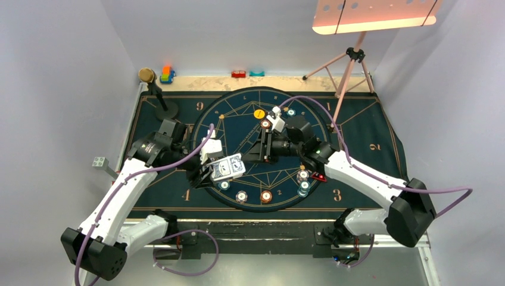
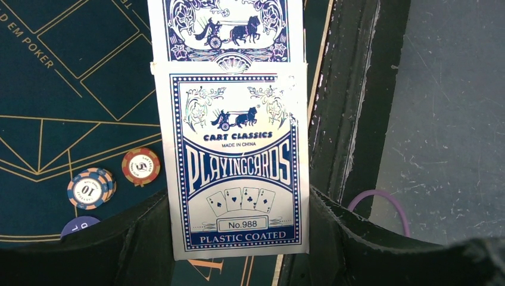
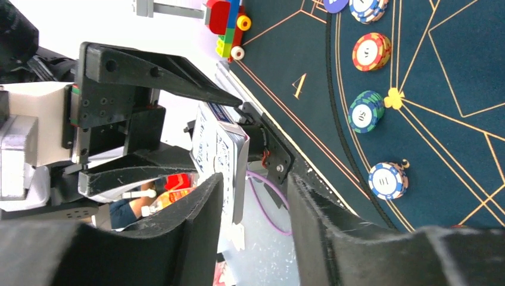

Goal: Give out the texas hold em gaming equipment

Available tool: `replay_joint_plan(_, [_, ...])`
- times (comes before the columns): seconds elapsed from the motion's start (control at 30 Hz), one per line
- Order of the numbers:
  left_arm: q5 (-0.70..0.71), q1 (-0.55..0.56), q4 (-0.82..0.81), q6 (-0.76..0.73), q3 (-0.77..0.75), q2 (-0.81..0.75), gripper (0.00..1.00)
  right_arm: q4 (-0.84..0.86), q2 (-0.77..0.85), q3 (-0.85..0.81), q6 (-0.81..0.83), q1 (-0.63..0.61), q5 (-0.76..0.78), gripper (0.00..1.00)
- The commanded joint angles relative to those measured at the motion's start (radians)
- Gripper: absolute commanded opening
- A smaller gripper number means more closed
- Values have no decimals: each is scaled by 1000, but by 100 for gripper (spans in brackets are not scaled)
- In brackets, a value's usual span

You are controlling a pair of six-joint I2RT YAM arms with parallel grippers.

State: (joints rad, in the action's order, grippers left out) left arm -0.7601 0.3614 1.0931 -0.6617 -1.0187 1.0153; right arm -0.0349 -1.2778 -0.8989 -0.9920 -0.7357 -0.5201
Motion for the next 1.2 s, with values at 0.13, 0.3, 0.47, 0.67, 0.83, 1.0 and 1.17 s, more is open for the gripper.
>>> replay_joint_plan(0.13, [-61,4,-28,20,-27,-5,18,221,-37,-9,-72,-50,-49,59])
replay_joint_plan(0.3, [-55,4,-38,32,-41,-6,18,325,-149,-44,-137,-100,-109,58])
replay_joint_plan(0.47, [-39,4,-48,35,-59,-3,17,396,-184,-40,-195,-108,-128,47])
replay_joint_plan(0.67, [-13,5,-55,28,-82,22,50,421,-188,-49,-224,-111,-115,25])
replay_joint_plan(0.83, [13,10,-66,11,-95,36,100,378,-201,-81,-210,-121,-104,23])
replay_joint_plan(1.0, [38,40,-62,-14,-109,39,100,335,-208,-96,-199,-122,-85,22])
replay_joint_plan(1.17, [76,95,-79,-29,-97,46,100,288,-215,-120,-197,-123,-56,22])
